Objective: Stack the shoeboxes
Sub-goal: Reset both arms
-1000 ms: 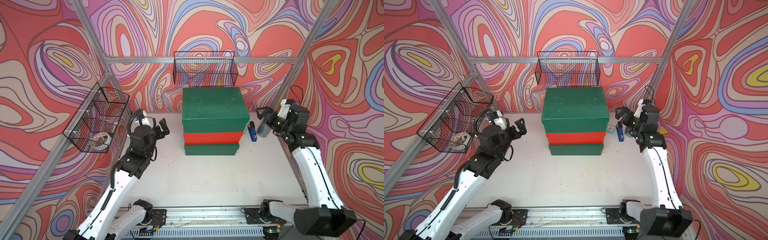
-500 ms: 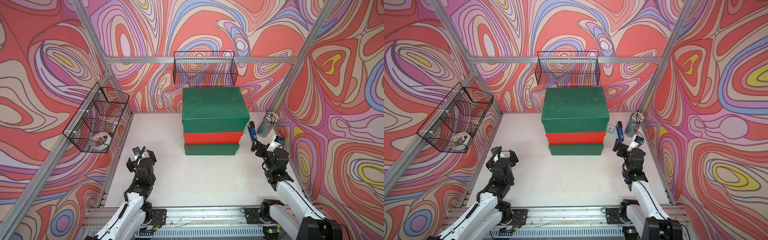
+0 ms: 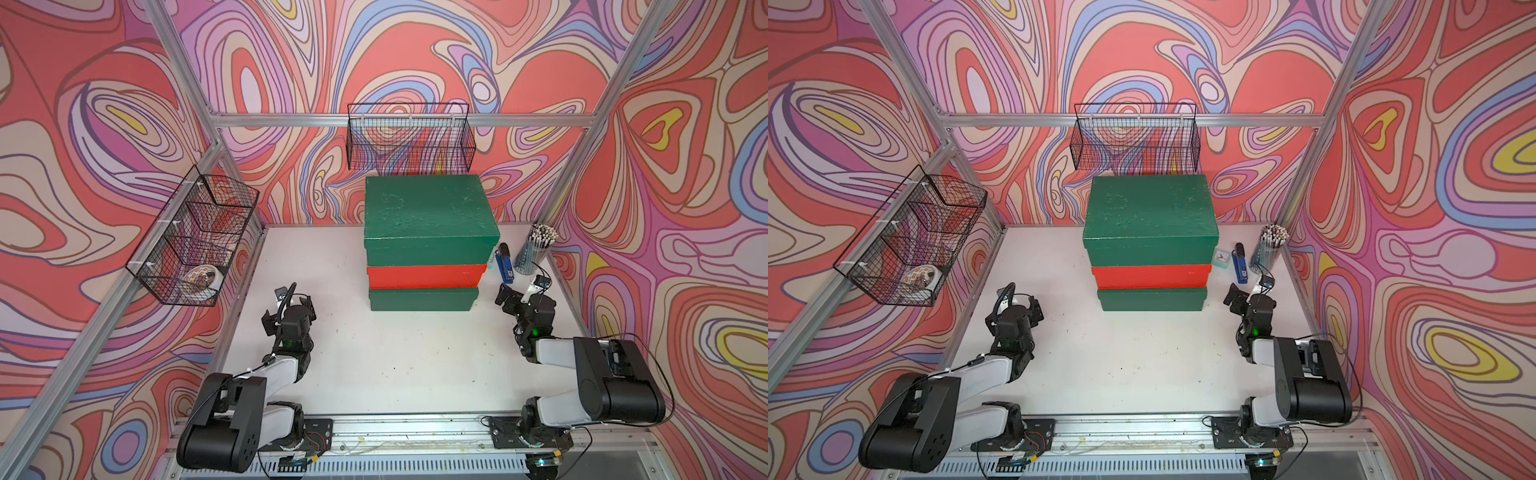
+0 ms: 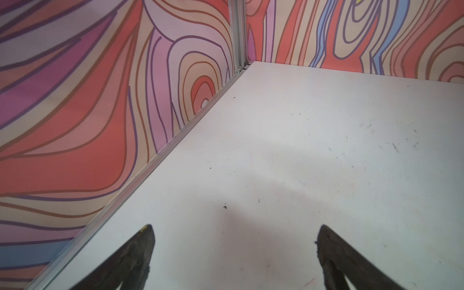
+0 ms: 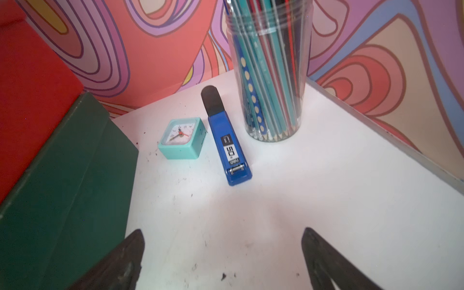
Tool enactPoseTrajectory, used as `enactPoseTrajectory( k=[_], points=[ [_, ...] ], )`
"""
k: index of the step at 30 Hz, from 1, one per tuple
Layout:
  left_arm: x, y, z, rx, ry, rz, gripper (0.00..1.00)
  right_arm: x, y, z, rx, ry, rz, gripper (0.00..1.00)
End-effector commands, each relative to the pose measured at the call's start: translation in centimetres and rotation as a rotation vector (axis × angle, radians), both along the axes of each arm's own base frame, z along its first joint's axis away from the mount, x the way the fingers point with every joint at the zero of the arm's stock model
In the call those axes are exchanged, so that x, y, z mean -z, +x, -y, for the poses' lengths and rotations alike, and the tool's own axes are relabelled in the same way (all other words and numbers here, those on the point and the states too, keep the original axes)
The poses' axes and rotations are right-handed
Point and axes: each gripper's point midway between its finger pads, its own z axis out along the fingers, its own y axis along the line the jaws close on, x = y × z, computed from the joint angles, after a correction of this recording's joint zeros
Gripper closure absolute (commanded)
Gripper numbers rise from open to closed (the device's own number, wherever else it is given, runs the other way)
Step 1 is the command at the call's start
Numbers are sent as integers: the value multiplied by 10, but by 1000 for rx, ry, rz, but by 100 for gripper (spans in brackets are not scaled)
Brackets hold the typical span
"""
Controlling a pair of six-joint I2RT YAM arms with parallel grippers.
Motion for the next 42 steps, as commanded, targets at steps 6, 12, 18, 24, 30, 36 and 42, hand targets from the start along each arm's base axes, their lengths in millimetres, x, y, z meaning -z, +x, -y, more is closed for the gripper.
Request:
enactPoseTrajectory(
  k=[6, 12, 18, 24, 30, 36, 42],
  points=[
    [-14, 32, 11, 88, 8, 106, 0, -25, 12, -4, -44, -85, 93, 2],
    [-9, 45, 27, 193, 8, 65, 1, -22, 8, -6, -54, -128, 169, 2],
    [9, 58, 41, 281, -9, -2, 0, -3, 25, -22, -164, -132, 114, 2],
    [11, 59, 40, 280, 2, 0, 0, 8, 44, -52, -252, -228, 27, 1],
    [10, 59, 40, 279, -4, 2, 0, 3, 36, -14, -19, -200, 47, 2],
    [11, 60, 40, 281, -3, -5, 0, 5, 42, -21, -53, -214, 22, 2],
    [10, 59, 40, 281, -3, 0, 0, 6, 42, -21, -52, -216, 20, 2]
  ],
)
